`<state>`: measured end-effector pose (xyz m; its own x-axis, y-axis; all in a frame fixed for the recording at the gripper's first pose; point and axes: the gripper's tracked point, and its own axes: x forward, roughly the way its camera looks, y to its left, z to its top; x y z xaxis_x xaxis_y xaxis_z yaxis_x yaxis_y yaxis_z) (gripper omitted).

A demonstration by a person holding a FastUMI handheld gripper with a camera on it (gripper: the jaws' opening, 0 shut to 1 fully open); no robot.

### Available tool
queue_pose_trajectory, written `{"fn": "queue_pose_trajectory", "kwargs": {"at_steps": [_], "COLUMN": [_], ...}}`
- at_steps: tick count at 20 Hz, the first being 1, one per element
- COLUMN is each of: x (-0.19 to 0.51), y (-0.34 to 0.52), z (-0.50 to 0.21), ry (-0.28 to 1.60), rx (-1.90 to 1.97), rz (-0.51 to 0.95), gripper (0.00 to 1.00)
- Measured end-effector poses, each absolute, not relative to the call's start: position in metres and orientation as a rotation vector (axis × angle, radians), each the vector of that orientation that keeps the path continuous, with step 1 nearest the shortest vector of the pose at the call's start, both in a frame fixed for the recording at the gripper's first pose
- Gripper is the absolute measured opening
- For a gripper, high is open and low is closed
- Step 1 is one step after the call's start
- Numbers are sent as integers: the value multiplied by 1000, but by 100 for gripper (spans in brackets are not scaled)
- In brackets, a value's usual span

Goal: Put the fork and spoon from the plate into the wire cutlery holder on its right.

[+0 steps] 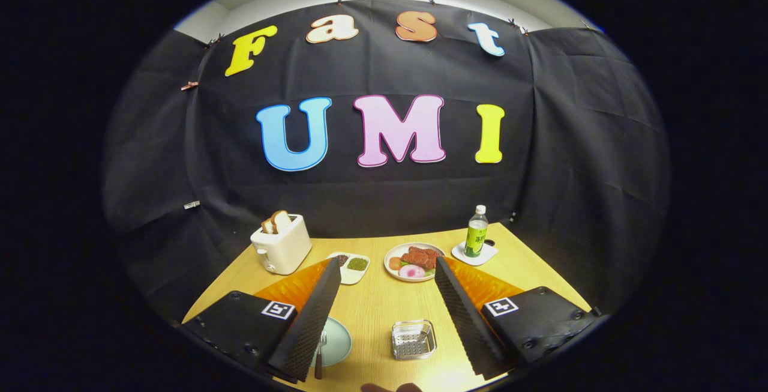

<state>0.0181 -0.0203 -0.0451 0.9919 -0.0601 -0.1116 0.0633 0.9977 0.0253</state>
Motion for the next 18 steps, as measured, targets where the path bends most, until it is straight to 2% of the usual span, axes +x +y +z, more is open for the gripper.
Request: {"fn": "queue_pose_trajectory", "kwargs": {"at_steps": [11,18], "x": [27,33], "y": [10,33], "z": [-67,-102], "ry": [157,262], "rx": [-15,-102], "rz": [17,72], "gripper": [99,99]}}
